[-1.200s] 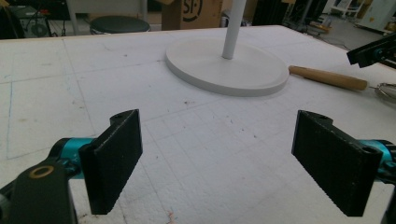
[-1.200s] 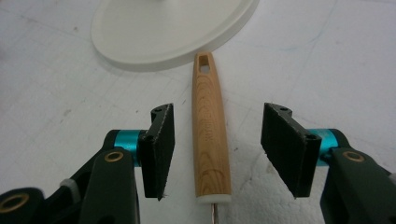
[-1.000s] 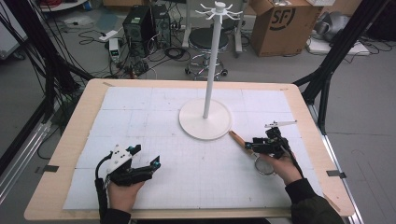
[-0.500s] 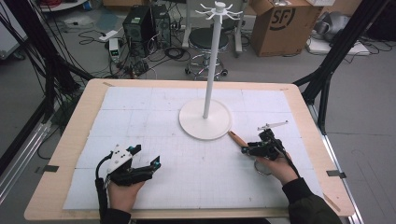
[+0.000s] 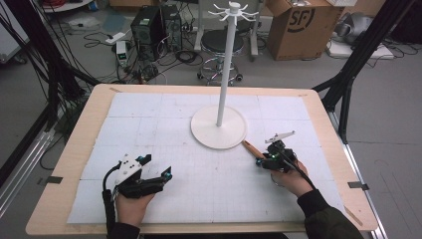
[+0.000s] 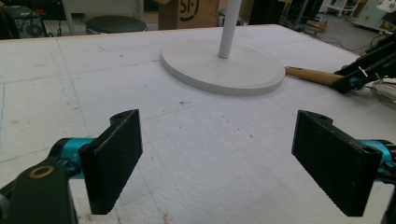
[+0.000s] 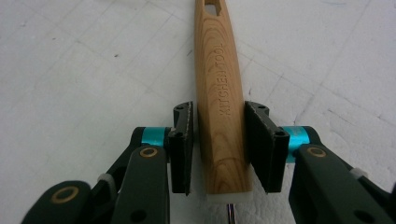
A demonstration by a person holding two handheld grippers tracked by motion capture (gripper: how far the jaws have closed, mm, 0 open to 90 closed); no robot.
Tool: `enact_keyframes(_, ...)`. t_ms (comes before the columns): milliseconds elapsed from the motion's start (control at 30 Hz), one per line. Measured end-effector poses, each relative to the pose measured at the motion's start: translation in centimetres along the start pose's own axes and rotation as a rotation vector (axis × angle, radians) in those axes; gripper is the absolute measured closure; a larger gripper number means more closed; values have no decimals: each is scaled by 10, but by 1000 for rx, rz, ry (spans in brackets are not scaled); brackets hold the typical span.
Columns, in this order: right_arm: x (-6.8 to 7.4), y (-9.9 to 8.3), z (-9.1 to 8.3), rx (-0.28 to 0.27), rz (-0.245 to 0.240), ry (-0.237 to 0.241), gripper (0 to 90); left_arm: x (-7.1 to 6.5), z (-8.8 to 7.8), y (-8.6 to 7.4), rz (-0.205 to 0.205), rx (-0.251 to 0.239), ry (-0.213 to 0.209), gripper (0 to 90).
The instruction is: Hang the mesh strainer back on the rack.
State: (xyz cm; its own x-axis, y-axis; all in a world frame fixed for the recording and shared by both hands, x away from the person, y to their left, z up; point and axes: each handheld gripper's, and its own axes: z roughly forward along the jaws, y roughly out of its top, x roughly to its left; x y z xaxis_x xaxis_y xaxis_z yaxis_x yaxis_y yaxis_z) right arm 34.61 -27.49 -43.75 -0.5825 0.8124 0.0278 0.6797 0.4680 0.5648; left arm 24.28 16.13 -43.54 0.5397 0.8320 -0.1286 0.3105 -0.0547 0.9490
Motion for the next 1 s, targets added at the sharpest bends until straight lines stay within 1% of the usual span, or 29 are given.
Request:
enact_keyframes(33,0,0,0,0,0,0,636,0,0,0,1,1,-2,167)
enact_keyframes(67,1,2,0,15,4,-5,639,0,0,0,2,1,-1,168)
enact_keyframes(133,1,2,0,15,3,-5,640,0,0,0,2,2,-4,168)
enact_keyframes(167,2,2,0,15,-1,-8,642,-1,0,0,2,1,-5,170)
enact_keyframes(200,2,2,0,13,-16,-14,652,0,0,0,2,0,-5,172)
enact_keyframes(300,3,2,0,15,-15,-17,662,0,0,0,0,0,-4,172)
enact_keyframes(333,5,2,0,20,-32,-28,668,0,0,0,0,2,-5,172)
enact_keyframes(400,5,3,0,26,-35,-26,677,-1,0,0,1,2,-5,172)
enact_keyframes(533,7,8,1,60,-59,-36,683,0,0,0,1,3,-6,173)
enact_keyframes(567,6,12,1,92,-66,-31,682,0,0,0,3,4,-4,173)
enact_keyframes(600,6,14,2,104,-73,-33,682,0,0,0,2,4,-5,173)
enact_keyframes(633,6,14,2,104,-73,-33,682,0,0,0,1,4,-6,173)
enact_keyframes(667,4,20,3,139,-70,-17,681,0,0,0,2,4,-5,174)
enact_keyframes(700,4,20,3,139,-70,-17,681,0,0,0,2,4,-6,174)
enact_keyframes(733,4,21,3,153,-67,-10,681,0,0,0,2,3,-6,174)
enact_keyframes(833,3,22,3,157,-71,-3,684,0,0,0,1,-1,-4,175)
enact_keyframes(867,4,21,3,154,-79,-12,685,0,0,0,1,-3,-5,175)
enact_keyframes(933,3,21,3,149,-81,-11,686,0,0,0,1,-2,-4,175)
enact_keyframes(967,0,19,2,132,-63,10,686,0,0,0,0,-4,-5,175)
enact_keyframes(1000,0,19,2,132,-63,10,686,0,-1,0,-1,-4,-6,175)
